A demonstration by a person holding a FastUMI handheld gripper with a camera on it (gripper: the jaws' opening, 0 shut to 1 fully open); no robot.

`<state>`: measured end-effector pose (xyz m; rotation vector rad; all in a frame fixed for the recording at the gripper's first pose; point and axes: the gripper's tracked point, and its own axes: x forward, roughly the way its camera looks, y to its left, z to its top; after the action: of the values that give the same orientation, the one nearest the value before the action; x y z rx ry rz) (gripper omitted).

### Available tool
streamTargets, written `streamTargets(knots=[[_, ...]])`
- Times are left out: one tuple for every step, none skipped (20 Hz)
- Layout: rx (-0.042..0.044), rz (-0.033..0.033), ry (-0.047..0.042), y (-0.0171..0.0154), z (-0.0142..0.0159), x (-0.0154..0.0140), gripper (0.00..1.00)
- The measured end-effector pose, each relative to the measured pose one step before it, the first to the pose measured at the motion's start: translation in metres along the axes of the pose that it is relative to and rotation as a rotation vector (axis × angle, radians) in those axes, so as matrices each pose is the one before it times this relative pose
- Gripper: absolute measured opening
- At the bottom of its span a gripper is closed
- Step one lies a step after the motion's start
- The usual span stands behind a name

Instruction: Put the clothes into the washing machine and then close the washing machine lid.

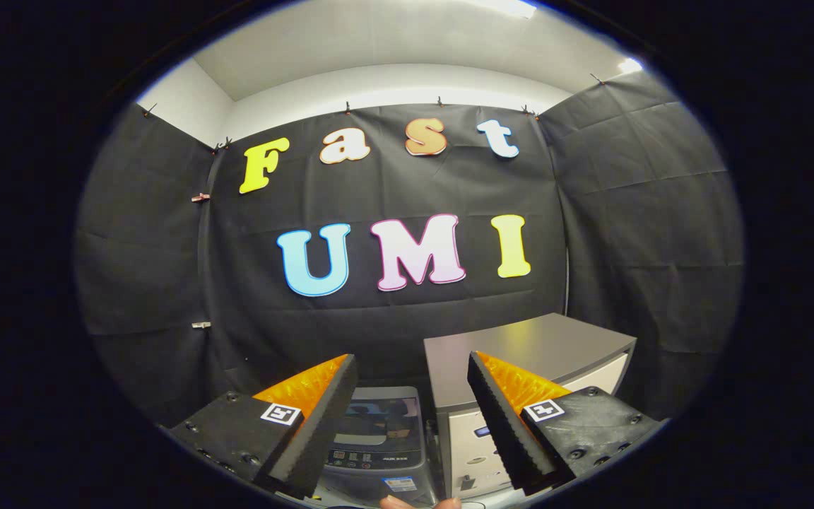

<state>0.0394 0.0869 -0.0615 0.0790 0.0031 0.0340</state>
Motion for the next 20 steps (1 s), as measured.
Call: streamTargets(knots=[[-0.0063, -0.01522, -0.00414, -0.00731, -0.00073, -0.00359, 0.99], [-0.00349, -0.00847, -0.00336, -0.00388, 0.0012, -0.00448, 0.99], [-0.00307, -0.00625, 0.00438, -0.00367, -0.00212, -0.00147, 0.99], [0.0001, -0.00394, 0.00769, -0.0038, -0.00379, -0.00011, 0.99], [0.00201, -0.00298, 0.0109, -0.00288, -0.00385, -0.00035, 0.99], [0.00218, 0.00143, 0.0101, -0.00158, -0.00399, 0.00007, 0.99], [0.00281, 0.00325, 0.00748, -0.0006, -0.00261, -0.00032, 0.99], [0.00149, 0.00078, 0.00542, -0.00073, -0.00227, 0.0011, 0.99], [0.00049, -0.00126, 0.00088, -0.00079, -0.00023, 0.00022, 0.99], [0.00055, -0.00085, -0.00293, -0.00176, 0.0011, -0.00173, 0.99], [-0.00047, 0.00133, -0.00265, -0.00009, 0.00069, -0.00076, 0.99], [-0.00013, 0.00056, -0.00554, -0.00024, 0.00154, -0.00108, 0.99], [-0.00088, -0.00106, -0.00526, -0.00016, 0.0016, 0.00004, 0.99], [-0.00423, -0.00195, -0.00363, -0.00053, 0.00063, -0.00119, 0.99], [-0.00458, -0.00184, -0.00192, 0.00029, -0.00046, -0.00047, 0.99], [-0.00629, -0.00156, 0.00128, -0.00078, -0.00103, -0.00011, 0.99], [-0.00602, 0.00252, 0.00091, 0.00059, -0.00075, -0.00016, 0.99], [-0.00386, 0.00006, 0.00118, 0.00045, -0.00052, -0.00018, 0.99], [0.00034, -0.00106, -0.00046, -0.00091, 0.00017, -0.00055, 0.99], [0.00233, 0.00027, 0.00053, -0.00024, 0.00022, -0.00031, 0.99]])
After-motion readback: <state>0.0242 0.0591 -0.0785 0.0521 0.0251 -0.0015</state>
